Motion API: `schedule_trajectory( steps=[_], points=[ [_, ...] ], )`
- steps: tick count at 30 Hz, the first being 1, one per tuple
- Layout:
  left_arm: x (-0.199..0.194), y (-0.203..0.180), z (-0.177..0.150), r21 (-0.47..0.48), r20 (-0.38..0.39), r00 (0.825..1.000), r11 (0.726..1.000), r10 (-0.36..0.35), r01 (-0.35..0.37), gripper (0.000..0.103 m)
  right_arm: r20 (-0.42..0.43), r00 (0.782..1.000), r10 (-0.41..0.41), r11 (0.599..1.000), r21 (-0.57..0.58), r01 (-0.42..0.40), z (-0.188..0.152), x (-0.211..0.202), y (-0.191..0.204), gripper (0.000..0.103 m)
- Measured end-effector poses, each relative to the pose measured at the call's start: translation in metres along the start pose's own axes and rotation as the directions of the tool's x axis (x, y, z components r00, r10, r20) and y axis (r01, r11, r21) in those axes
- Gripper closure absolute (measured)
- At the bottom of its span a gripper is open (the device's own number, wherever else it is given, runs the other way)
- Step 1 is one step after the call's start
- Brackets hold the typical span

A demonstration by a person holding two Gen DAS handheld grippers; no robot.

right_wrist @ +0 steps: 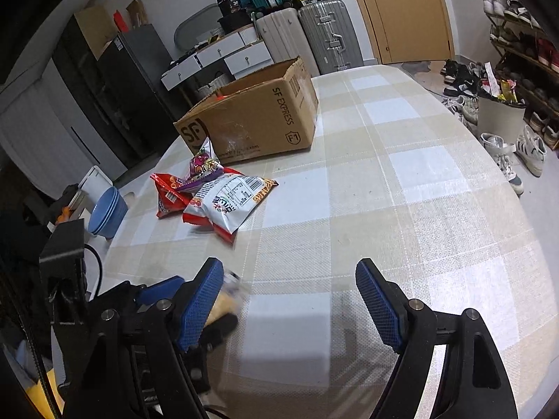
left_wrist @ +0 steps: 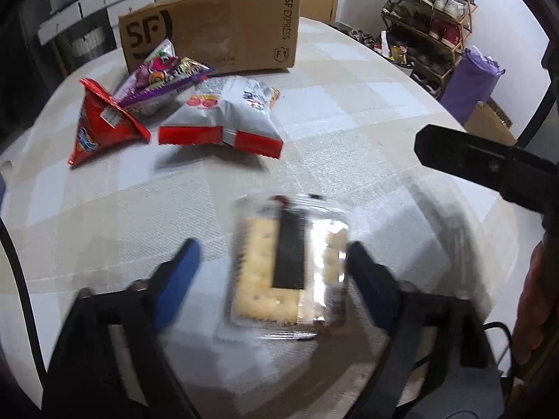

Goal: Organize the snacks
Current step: 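Grasp the cracker pack with the left tool while the right tool grasps the white noodle bag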

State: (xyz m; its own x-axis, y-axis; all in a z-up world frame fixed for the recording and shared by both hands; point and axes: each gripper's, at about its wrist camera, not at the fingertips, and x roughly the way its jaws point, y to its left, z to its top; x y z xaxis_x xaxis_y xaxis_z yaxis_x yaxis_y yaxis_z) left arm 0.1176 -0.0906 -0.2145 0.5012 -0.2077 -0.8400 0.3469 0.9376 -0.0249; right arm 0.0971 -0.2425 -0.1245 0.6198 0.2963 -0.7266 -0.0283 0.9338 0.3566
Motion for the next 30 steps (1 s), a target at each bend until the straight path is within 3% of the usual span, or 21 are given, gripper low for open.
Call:
schedule_trajectory(
  steps=[1, 3, 7, 12, 21, 27, 30],
  points=[
    [0.000, 0.000, 0.001, 0.012, 0.008, 1.000, 1.000, 0.006, -0.006, 0.042, -0.003, 1.000, 0.001, 1.000, -0.001, -0.001, 0.000, 0.001, 0.000, 0.023],
    [-0.002, 0.003, 0.000, 0.005, 0.013, 1.000, 1.000, 0.001, -0.001, 0.047, -0.013, 1.000, 0.005, 1.000, -0.008, -0.005, 0.001, 0.006, 0.002, 0.023],
    [-0.003, 0.015, -0.002, -0.012, 0.010, 1.000, 1.000, -0.004, 0.005, 0.048, -0.037, 0.999, 0.013, 0.999, -0.039, -0.014, 0.011, 0.018, 0.013, 0.023],
    [-0.007, 0.051, -0.005, -0.112, 0.021, 1.000, 0.994, -0.008, 0.010, 0.048, -0.069, 0.996, 0.057, 0.995, -0.083, -0.063, 0.039, 0.044, 0.036, 0.023],
    [-0.017, 0.111, -0.004, -0.245, 0.043, 0.999, 0.969, 0.026, -0.014, 0.048, -0.178, 0.979, 0.102, 0.994, -0.031, -0.109, 0.085, 0.112, 0.066, 0.023],
    [-0.027, 0.131, -0.011, -0.284, 0.061, 0.998, 0.959, 0.025, -0.006, 0.048, -0.237, 0.971, -0.015, 0.996, -0.088, -0.005, 0.085, 0.144, 0.080, 0.024],
    [-0.023, 0.132, -0.010, -0.298, 0.061, 0.998, 0.955, 0.011, 0.007, 0.048, -0.231, 0.972, -0.035, 0.994, -0.107, 0.010, 0.083, 0.147, 0.084, 0.027]
  ],
)
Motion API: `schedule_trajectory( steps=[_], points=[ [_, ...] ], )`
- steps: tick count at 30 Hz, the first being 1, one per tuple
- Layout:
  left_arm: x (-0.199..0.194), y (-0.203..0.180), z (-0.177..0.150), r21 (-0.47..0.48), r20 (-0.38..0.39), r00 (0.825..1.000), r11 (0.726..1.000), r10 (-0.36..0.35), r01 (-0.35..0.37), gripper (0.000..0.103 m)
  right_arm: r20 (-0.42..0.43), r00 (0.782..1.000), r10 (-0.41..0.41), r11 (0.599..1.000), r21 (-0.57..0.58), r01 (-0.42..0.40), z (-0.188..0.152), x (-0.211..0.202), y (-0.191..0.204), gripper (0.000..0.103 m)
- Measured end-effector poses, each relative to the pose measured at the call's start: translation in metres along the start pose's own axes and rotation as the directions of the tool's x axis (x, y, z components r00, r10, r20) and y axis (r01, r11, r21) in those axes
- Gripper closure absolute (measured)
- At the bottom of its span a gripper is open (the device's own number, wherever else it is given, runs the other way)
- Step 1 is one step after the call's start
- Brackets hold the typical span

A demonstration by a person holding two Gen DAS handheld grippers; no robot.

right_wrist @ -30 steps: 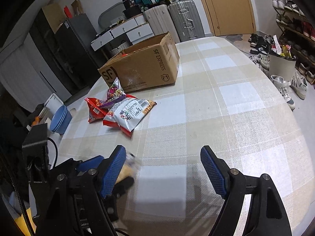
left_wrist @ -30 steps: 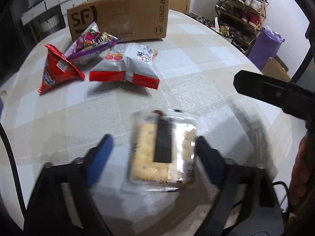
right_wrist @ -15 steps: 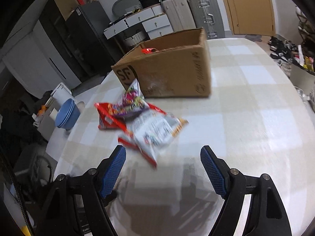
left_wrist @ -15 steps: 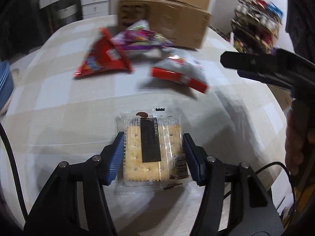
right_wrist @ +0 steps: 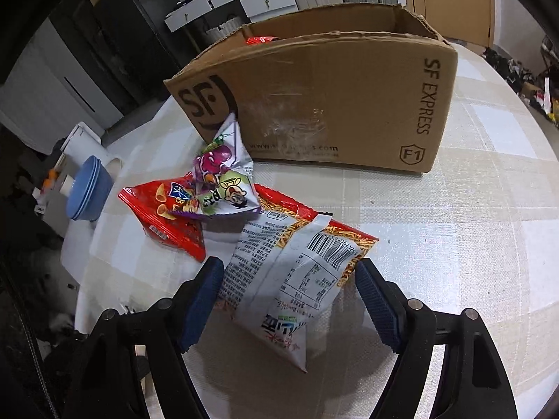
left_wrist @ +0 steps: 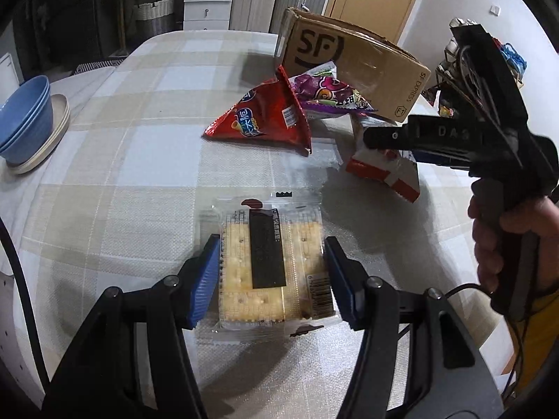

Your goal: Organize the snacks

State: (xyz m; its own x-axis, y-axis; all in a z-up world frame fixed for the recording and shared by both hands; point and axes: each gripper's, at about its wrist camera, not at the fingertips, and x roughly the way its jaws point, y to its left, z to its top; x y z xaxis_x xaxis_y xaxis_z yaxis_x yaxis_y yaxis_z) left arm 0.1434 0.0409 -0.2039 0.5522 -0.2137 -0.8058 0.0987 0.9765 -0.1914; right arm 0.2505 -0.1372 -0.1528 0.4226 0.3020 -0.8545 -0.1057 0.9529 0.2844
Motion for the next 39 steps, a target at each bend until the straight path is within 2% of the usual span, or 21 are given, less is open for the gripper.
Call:
schedule_trajectory(
  steps=[1, 5, 7, 12, 21, 25, 33, 39],
  points=[
    [-0.001, 0.000, 0.000, -0.006, -0.003, 1.000, 1.000, -0.010, 0.010, 0.048, 0.005, 1.000, 0.004, 1.000, -0.005, -0.004, -0.001, 0.000, 0.001, 0.032],
    [-0.013, 0.002, -0.007, -0.006, 0.000, 1.000, 1.000, -0.016, 0.016, 0.048, 0.014, 1.000, 0.028, 0.999, -0.021, -0.028, -0.008, -0.003, 0.000, 0.043],
    [-0.013, 0.000, -0.007, -0.002, 0.001, 1.000, 1.000, -0.016, 0.016, 0.048, 0.015, 0.999, 0.042, 0.999, -0.029, -0.041, -0.013, -0.003, -0.002, 0.052],
    [-0.016, -0.001, -0.010, -0.006, 0.003, 1.000, 1.000, -0.016, 0.016, 0.048, 0.054, 0.995, 0.082, 0.997, -0.001, -0.082, -0.030, -0.014, -0.008, 0.061],
    [-0.025, -0.004, -0.008, -0.008, 0.023, 1.000, 1.000, -0.003, 0.003, 0.048, 0.118, 0.978, 0.172, 0.982, 0.063, -0.180, -0.066, -0.043, -0.024, 0.061],
    [-0.033, -0.014, -0.007, 0.006, 0.035, 0.999, 1.000, 0.003, -0.003, 0.048, 0.178, 0.957, 0.230, 0.969, 0.049, -0.243, -0.078, -0.068, -0.028, 0.061],
    [-0.060, -0.037, 0.004, 0.062, 0.088, 0.996, 0.998, -0.001, -0.005, 0.048, 0.288, 0.927, 0.240, 0.969, -0.016, -0.246, -0.092, -0.119, -0.026, 0.061],
    [-0.076, -0.053, 0.011, 0.092, 0.118, 0.993, 0.996, -0.014, 0.003, 0.048, 0.308, 0.915, 0.261, 0.962, -0.012, -0.271, -0.097, -0.134, -0.032, 0.061]
  ],
)
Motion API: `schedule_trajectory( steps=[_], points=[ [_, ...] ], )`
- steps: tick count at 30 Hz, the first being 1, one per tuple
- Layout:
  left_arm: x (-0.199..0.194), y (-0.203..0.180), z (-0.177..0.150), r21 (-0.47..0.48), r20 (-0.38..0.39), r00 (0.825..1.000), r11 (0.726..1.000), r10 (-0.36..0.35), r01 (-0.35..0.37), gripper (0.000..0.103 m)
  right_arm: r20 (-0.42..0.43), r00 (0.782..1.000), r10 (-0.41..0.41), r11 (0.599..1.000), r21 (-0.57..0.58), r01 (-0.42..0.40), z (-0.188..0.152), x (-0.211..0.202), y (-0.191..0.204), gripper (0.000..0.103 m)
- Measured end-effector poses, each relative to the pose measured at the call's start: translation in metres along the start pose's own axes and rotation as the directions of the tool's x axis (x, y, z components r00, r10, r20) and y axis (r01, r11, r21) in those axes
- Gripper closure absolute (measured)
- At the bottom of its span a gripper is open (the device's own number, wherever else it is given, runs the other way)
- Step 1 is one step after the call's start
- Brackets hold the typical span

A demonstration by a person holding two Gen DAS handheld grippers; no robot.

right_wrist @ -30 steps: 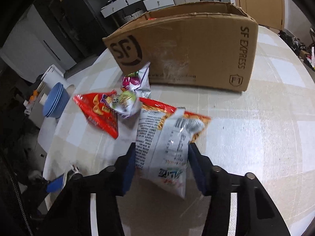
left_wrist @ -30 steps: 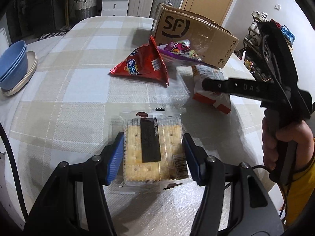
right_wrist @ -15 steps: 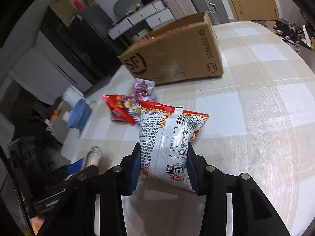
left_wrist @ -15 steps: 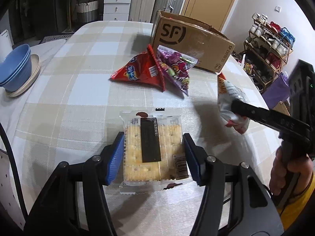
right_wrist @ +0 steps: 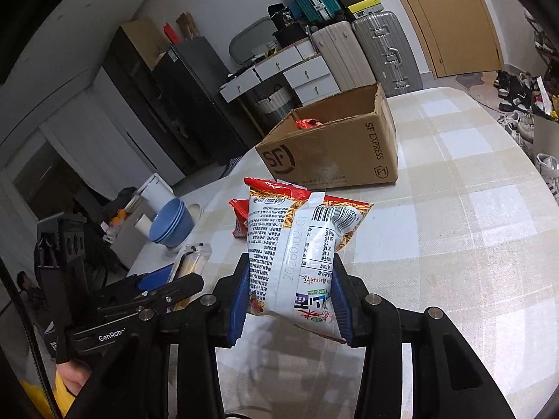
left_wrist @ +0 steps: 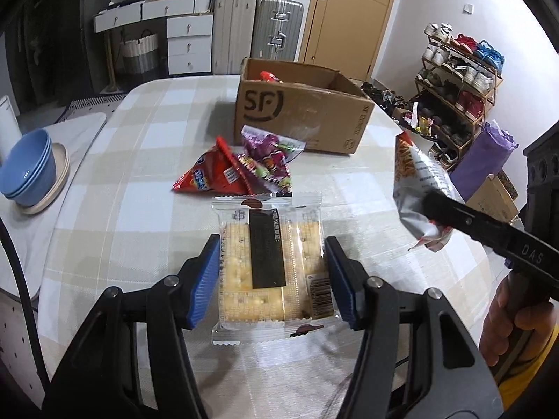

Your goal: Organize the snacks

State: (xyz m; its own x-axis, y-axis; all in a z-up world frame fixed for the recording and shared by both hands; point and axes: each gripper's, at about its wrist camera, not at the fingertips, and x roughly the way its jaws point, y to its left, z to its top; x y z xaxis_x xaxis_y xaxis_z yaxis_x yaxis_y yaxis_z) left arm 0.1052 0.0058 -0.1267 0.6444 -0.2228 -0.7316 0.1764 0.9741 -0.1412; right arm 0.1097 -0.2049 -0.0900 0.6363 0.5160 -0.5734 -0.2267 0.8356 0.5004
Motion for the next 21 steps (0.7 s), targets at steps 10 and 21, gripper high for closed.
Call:
schedule_trajectory(
  steps=[10, 21],
  points=[
    [0.004, -0.003, -0.002, -0.001, -0.010, 1.000, 1.000, -0.006, 0.006, 0.048, -0.030, 1.000, -0.005, 1.000, 0.026, 0.006, -0.009, 0.007, -0.012, 0.061],
    [0.037, 0.010, 0.004, -0.040, -0.049, 0.999, 0.999, -0.017, 0.015, 0.048, -0.032, 0.999, 0.029, 0.999, -0.017, -0.030, 0.000, 0.026, -0.012, 0.061]
  ],
)
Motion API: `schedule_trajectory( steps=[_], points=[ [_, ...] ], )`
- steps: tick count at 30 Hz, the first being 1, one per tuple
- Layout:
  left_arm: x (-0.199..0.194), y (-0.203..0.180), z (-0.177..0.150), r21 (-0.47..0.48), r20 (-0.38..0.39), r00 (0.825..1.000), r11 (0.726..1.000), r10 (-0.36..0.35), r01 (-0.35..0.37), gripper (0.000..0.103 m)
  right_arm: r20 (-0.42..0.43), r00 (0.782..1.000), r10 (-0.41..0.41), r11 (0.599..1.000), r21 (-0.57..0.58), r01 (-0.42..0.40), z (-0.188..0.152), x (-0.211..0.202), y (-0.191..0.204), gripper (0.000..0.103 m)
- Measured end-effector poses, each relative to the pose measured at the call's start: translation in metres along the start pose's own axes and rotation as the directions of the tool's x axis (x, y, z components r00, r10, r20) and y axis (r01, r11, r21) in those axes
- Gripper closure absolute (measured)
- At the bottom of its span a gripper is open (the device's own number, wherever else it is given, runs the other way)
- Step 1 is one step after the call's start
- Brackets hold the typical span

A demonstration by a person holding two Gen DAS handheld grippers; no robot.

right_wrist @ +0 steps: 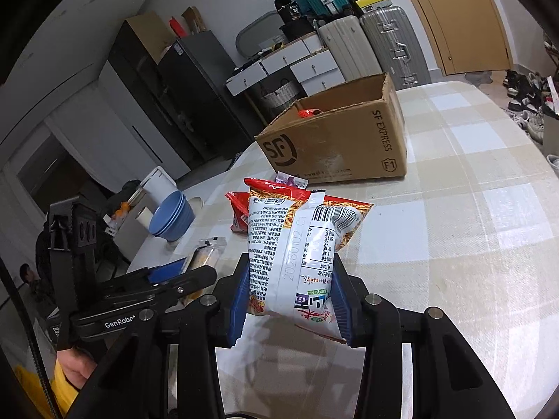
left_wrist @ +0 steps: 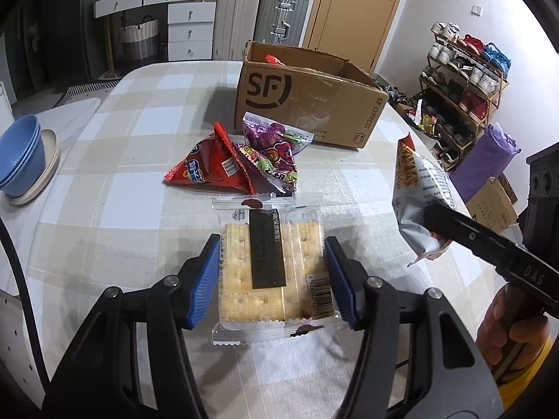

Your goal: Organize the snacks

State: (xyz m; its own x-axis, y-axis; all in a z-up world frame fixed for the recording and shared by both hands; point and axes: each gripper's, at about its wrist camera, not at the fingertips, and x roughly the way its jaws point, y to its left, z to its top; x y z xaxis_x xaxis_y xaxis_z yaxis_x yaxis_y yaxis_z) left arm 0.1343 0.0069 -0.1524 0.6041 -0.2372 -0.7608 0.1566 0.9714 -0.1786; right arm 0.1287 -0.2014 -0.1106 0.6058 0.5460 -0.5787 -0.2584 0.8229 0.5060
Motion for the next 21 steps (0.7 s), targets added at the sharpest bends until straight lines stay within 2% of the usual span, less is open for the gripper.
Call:
schedule_trajectory(
  steps=[4, 9, 13, 17, 21],
  points=[
    [0.003, 0.002, 0.015, -0.002, 0.005, 1.000, 1.000, -0.009, 0.009, 0.048, 0.001, 1.000, 0.015, 1.000, 0.022, -0.015, 0.011, 0.006, -0.005, 0.061],
    [-0.006, 0.005, 0.052, 0.006, 0.070, 0.998, 1.000, 0.000, -0.001, 0.048, 0.052, 0.998, 0.041, 0.999, -0.019, -0.040, 0.048, 0.001, 0.004, 0.061],
    [-0.009, 0.003, 0.092, 0.035, 0.119, 0.993, 0.999, 0.024, -0.028, 0.048, 0.074, 0.996, 0.052, 0.997, -0.051, -0.049, 0.085, 0.001, 0.010, 0.061],
    [-0.007, 0.000, 0.141, 0.038, 0.147, 0.989, 0.999, -0.001, -0.004, 0.048, 0.081, 0.996, 0.041, 0.997, -0.072, -0.035, 0.129, 0.004, 0.009, 0.061],
    [0.006, -0.011, 0.190, 0.069, 0.183, 0.983, 0.997, 0.018, -0.031, 0.048, 0.087, 0.996, -0.004, 0.995, -0.103, 0.013, 0.170, 0.013, 0.006, 0.061]
  ],
)
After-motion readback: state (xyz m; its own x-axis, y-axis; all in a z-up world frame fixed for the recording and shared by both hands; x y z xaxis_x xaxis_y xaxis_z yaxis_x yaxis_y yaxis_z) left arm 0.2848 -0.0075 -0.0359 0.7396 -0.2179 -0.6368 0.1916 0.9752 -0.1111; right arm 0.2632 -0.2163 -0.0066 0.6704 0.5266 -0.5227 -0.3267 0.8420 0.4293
